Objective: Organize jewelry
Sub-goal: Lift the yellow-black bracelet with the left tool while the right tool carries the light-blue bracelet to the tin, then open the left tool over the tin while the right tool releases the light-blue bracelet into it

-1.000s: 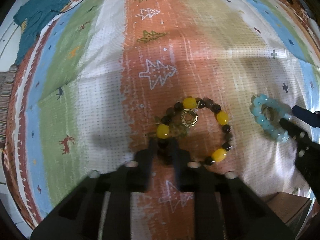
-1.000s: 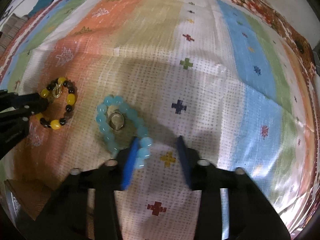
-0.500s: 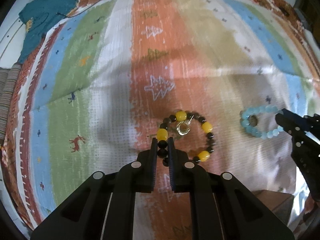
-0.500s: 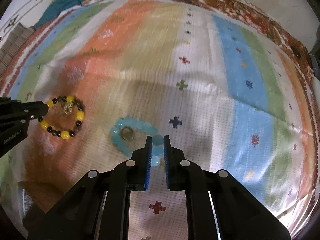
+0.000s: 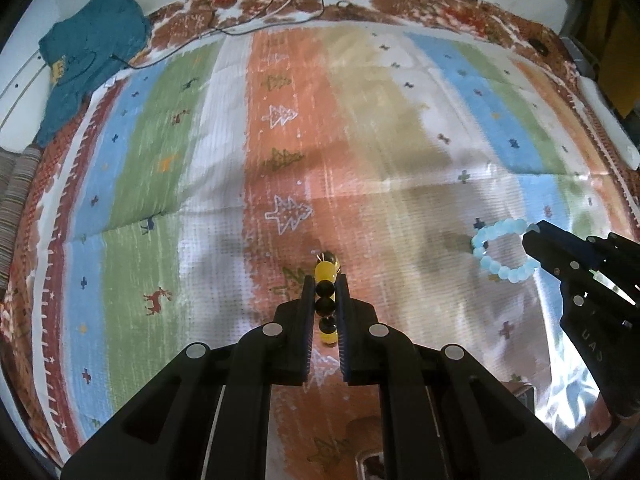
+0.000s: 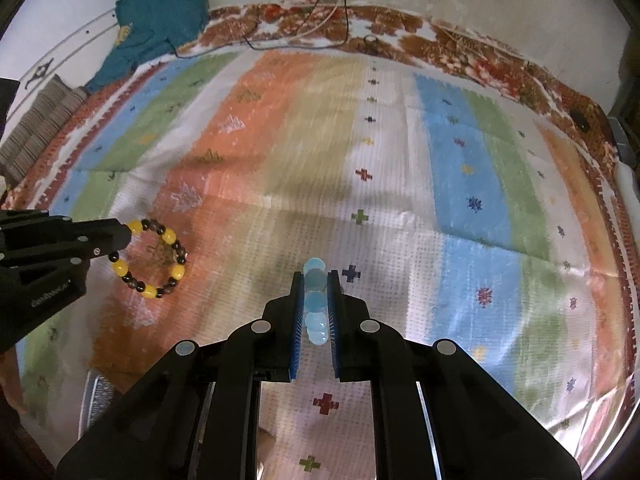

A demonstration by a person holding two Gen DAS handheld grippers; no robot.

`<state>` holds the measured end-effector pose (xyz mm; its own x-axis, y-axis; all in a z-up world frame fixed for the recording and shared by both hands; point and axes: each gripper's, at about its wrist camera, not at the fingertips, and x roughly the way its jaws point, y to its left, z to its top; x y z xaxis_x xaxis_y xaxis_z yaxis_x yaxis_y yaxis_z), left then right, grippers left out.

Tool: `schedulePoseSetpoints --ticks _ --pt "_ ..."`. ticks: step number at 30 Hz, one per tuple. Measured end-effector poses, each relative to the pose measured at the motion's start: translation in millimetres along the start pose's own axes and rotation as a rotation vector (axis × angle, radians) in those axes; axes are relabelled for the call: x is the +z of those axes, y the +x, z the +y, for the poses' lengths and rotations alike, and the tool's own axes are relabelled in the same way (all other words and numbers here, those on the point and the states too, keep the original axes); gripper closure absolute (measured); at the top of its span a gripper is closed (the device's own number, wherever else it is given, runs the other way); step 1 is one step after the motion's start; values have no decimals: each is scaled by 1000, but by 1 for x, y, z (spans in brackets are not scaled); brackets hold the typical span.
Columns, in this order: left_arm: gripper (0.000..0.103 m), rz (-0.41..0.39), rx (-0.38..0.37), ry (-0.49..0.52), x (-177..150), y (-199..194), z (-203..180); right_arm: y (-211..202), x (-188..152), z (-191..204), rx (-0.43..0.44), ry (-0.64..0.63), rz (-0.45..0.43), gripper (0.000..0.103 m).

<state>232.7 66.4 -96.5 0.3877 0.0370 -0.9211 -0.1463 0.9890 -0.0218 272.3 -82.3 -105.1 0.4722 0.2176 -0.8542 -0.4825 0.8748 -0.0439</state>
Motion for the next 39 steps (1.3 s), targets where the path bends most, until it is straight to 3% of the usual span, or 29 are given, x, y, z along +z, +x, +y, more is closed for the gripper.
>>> schedulePoseSetpoints --ticks 28,39 --pt "94 -185 -104 49 -36 -95 -25 -77 -24 16 48 -14 -155 91" --pt "94 -197 -104 56 -55 -106 -27 -98 -40 21 60 -23 -183 91"
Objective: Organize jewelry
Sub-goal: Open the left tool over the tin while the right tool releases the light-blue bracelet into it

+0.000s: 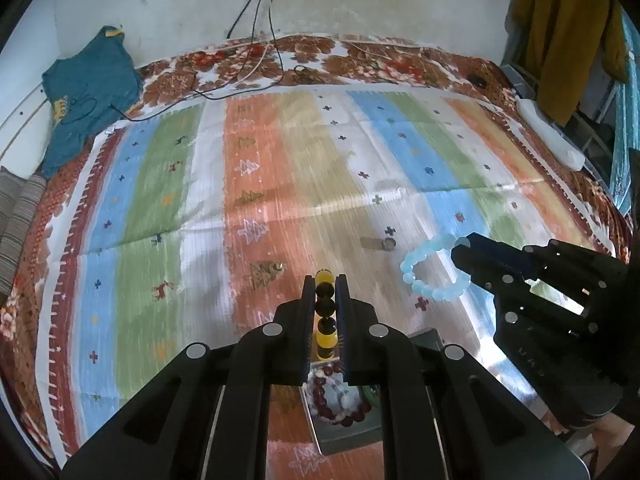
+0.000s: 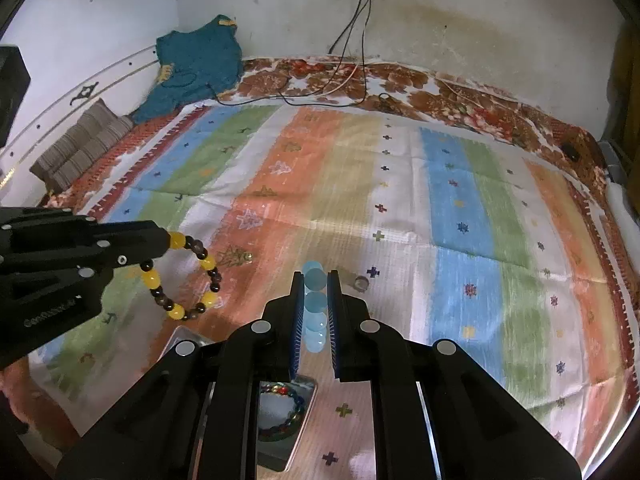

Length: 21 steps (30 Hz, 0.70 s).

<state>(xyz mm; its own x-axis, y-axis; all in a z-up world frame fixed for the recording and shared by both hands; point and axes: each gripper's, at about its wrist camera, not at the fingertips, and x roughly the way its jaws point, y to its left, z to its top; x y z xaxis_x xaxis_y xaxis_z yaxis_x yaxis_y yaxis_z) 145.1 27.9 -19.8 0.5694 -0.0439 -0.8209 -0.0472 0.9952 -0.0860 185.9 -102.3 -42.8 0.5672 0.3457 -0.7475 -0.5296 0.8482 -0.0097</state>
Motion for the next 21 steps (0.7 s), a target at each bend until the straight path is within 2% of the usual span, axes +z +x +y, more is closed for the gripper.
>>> schedulePoseSetpoints --ticks 11,21 --pt "94 -28 -21 46 -21 -21 -16 -20 -17 7 13 -17 -13 91" --pt "94 -38 -29 39 -32 -30 -16 -35 -35 18 28 -48 -11 91"
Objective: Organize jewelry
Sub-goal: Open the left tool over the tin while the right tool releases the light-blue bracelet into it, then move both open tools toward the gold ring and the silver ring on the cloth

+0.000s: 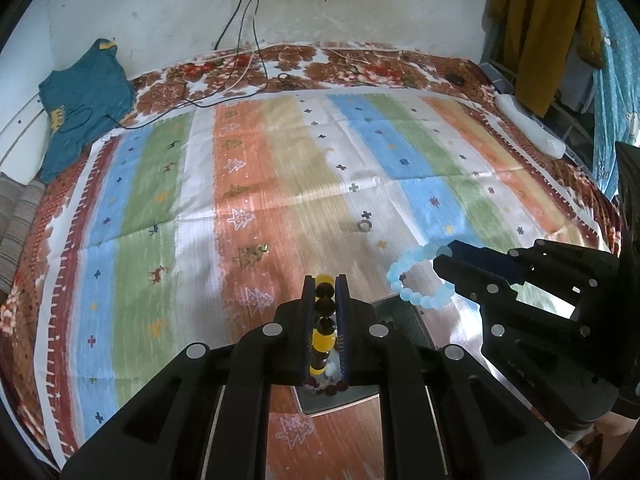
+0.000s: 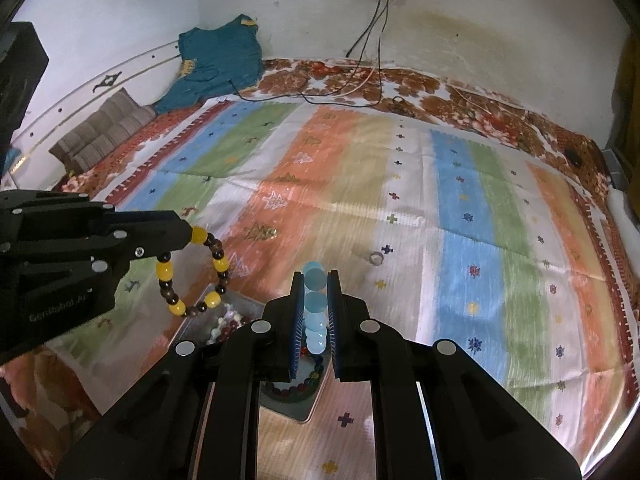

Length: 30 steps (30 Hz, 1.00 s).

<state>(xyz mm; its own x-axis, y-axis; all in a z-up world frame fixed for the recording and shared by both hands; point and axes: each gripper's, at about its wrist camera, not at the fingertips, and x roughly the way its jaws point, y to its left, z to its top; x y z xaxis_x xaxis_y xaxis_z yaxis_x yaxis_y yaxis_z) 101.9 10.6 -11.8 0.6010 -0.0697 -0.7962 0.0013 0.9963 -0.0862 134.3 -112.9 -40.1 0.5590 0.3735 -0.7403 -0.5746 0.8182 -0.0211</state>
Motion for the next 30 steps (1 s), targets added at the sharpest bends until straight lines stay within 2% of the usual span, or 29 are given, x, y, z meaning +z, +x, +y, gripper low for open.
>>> schedulePoseSetpoints --ticks 8,12,15,18,24,28,30 --pt "94 -1 -6 -2 -6 -5 1 -2 -9 6 16 -18 19 91" --pt "93 77 17 -23 -13 5 3 3 -12 7 18 -25 55 90" --pt "92 77 52 -29 -13 6 7 7 -12 3 2 -8 72 75" --pt "91 76 65 -44 -11 7 12 10 -12 -2 -15 11 81 73" --pt "75 90 98 -35 -9 15 15 18 -9 -9 -33 27 104 67" --pt "72 99 112 -38 -7 21 19 25 -6 -12 -37 35 118 64" --pt "65 103 124 -40 -5 24 21 28 -4 -14 -40 41 123 61"
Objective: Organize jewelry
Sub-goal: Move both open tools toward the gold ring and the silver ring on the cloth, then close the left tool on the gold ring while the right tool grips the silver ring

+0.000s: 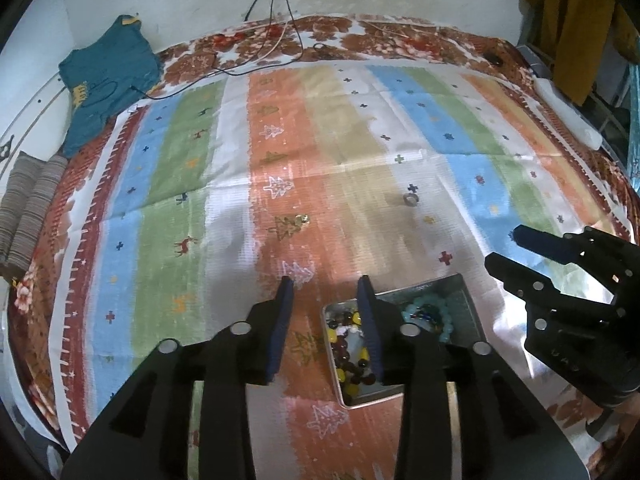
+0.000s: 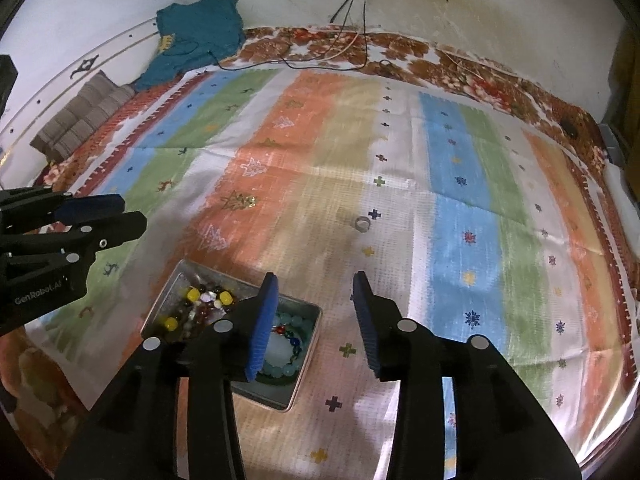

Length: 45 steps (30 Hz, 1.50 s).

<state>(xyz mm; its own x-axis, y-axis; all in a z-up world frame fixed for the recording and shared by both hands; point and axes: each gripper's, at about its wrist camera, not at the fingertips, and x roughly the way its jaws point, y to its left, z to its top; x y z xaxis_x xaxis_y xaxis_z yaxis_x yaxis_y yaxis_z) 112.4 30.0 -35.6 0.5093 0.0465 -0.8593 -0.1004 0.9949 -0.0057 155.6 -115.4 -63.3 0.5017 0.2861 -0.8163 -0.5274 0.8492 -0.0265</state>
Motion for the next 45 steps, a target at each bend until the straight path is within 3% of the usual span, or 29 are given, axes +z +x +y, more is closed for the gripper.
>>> schedulePoseSetpoints --ticks 9,17,30,45 --pt "51 31 32 -27 14 20 11 21 8 -13 -23 39 45 49" --pt "46 46 43 -25 22 30 11 39 17 -23 -22 80 87 45" --pt "46 140 103 -25 40 80 22 80 29 -29 -54 55 169 42" --pt "42 189 106 -3 55 115 21 107 40 -37 -52 58 213 38"
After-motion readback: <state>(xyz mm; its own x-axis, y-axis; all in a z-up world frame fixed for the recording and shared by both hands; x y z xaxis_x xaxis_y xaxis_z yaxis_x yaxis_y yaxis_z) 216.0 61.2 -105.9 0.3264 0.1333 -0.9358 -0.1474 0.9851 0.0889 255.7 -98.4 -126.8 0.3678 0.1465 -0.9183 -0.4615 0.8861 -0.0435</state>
